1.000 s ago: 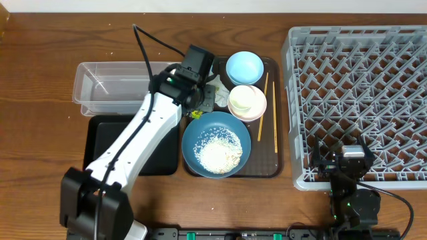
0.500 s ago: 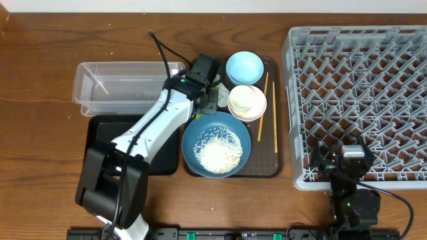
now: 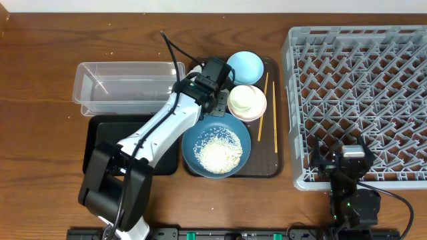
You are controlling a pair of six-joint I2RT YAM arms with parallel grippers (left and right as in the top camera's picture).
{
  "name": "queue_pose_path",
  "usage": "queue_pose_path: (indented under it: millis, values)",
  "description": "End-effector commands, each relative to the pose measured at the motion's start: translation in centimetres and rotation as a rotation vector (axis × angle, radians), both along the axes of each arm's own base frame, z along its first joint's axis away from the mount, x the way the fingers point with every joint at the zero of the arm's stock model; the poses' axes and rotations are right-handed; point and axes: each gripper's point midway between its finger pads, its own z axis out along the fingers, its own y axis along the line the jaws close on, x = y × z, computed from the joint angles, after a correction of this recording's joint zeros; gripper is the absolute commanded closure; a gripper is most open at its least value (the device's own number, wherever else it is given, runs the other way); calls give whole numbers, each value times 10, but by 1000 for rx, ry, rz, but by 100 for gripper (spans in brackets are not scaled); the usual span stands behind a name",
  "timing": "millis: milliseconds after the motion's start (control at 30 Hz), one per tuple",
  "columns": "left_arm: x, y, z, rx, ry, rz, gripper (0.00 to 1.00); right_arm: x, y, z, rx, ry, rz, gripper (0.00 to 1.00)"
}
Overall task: Sort waste into correct bins and load items into the dishwasher rack
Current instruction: 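Move the left gripper over the yellow Apollo wrapper on the tray, then lower the left gripper and grasp the yellow Apollo wrapper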
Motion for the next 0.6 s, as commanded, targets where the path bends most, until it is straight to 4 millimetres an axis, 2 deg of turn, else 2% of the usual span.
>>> queue_pose_path:
  millis: [0,567]
  values:
    - [1,8,-6,41,-9,26,68,0,-3,-1,-4,4,-14,1]
    - [5,8,-26,54,-17,31,68,0,-3,-1,-4,4,-14,1]
